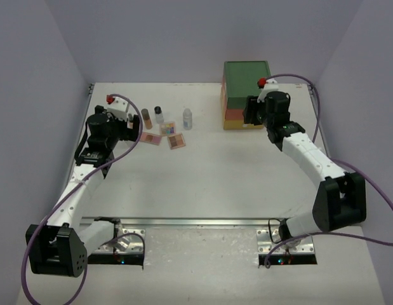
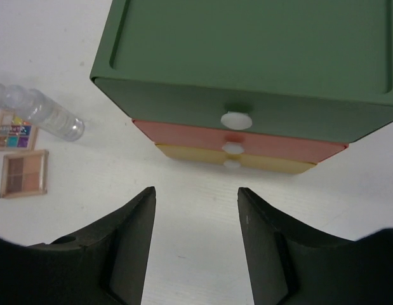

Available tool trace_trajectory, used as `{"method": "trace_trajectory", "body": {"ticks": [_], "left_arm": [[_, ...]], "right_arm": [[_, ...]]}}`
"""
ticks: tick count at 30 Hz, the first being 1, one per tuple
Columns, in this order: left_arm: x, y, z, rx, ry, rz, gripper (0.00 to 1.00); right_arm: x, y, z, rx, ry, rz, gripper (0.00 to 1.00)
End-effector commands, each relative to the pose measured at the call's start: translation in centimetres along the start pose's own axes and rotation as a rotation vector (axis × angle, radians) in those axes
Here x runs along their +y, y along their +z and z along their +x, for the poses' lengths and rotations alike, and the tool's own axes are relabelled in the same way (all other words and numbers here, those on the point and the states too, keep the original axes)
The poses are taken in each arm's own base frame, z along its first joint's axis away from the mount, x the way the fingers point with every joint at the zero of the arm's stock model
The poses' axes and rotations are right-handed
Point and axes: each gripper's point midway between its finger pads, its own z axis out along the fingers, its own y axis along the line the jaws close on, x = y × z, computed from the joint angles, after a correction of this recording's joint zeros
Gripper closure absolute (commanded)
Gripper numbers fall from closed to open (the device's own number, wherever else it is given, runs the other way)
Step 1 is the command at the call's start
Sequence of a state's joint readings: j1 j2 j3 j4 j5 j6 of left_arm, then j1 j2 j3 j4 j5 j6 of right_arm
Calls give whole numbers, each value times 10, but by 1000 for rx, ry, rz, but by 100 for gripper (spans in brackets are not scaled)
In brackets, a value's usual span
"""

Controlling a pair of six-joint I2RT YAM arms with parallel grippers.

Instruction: Organize the makeup

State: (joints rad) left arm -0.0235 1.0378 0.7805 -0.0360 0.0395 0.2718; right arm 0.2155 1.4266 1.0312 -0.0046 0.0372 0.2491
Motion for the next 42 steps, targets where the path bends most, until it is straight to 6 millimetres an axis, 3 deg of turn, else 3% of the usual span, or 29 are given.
{"method": "trace_trajectory", "body": {"ticks": [1, 7, 14, 31, 35, 41, 42], "left_arm": [[8, -5, 8, 13, 2, -38, 0], [6, -13, 9, -14, 15, -36, 0], [6, -18, 6, -29, 19, -36, 0], [5, -13, 20, 5, 29, -36, 0], [5, -13, 22, 9, 30, -35, 0], [4, -12, 28, 23, 31, -32, 0], [3, -11, 29, 27, 31, -30, 0]], "right_arm": [[-9, 14, -35, -74, -34, 127, 45], [-23, 35, -27, -46, -61, 206, 48], [-21, 52, -29, -61, -72, 193, 54], [-18, 61, -47, -101, -45, 195, 64], [-20, 63, -44, -89, -45, 203, 71], [-20, 62, -32, -67, -32, 203, 100], [-20, 59, -28, -60, -32, 201, 100]]}}
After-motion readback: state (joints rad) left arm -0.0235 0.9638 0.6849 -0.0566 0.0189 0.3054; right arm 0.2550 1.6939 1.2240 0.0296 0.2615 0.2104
